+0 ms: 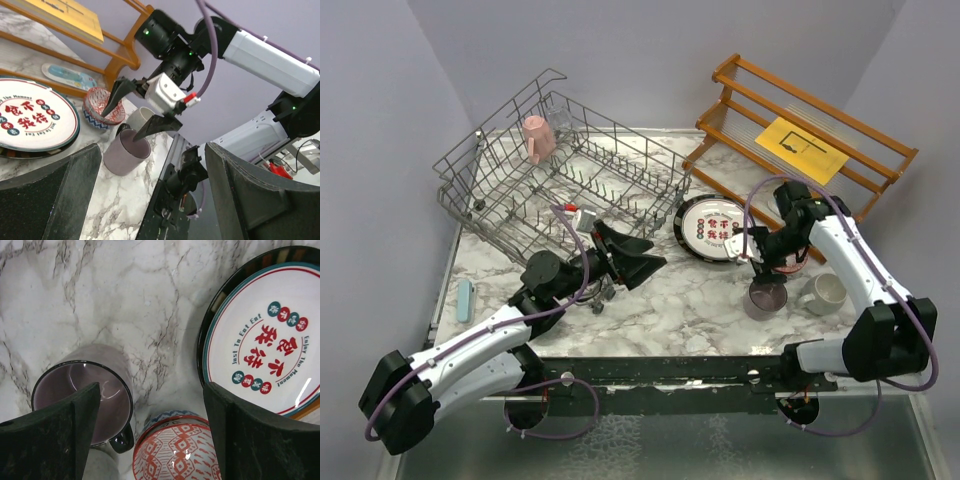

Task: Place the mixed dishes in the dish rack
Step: Pick up the cup at the center of the board.

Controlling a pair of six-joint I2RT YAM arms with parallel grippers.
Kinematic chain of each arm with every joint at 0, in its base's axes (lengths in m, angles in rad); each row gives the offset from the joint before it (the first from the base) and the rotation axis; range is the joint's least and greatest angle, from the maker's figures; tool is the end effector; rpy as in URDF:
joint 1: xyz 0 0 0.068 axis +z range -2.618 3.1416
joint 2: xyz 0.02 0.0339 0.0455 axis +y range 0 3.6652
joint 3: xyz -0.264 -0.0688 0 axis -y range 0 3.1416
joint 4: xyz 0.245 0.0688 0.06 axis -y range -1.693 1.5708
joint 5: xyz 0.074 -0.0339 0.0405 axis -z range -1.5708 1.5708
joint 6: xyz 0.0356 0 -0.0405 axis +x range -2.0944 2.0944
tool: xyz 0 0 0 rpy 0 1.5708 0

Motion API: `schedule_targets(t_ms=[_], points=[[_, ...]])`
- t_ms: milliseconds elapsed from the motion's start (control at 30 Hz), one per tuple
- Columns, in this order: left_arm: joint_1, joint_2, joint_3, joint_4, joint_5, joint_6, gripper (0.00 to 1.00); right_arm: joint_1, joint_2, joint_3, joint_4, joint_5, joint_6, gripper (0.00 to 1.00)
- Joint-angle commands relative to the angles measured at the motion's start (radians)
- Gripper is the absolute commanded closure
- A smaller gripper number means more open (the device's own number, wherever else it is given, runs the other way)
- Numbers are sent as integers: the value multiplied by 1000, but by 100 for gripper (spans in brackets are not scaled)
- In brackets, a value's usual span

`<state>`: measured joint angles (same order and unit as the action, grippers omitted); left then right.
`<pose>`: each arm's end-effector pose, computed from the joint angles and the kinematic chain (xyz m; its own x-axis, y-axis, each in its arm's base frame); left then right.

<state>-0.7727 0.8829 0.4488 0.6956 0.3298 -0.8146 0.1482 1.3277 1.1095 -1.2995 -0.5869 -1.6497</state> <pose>0.1380 -0.1506 0.2967 -0.5164 -0.4578 -0.7237 0.7415 0.1837 -0.6453 0.2089 0.0511 0.2718 0.2294 -0.8050 -0.5471 -0.9726 -0.2116 -0.0965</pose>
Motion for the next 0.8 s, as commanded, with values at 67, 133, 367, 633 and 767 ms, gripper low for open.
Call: schedule_targets(t_ms=[67,133,367,633,767], points=[[-4,-26,-4,50,-46,36,12,-6,30,-68,-20,123,-178,20],[-4,-19,-1,55,-43,39,12,-6,31,-92,-9,125,-205,22],[-4,-15,11,54,-42,45,12,-6,46,-168,72,150,-263,29],[-4,-20,15,45,-47,46,12,3,58,-200,110,143,-306,52],[-5,-19,24,36,-49,56,12,26,54,-223,131,148,-317,67]])
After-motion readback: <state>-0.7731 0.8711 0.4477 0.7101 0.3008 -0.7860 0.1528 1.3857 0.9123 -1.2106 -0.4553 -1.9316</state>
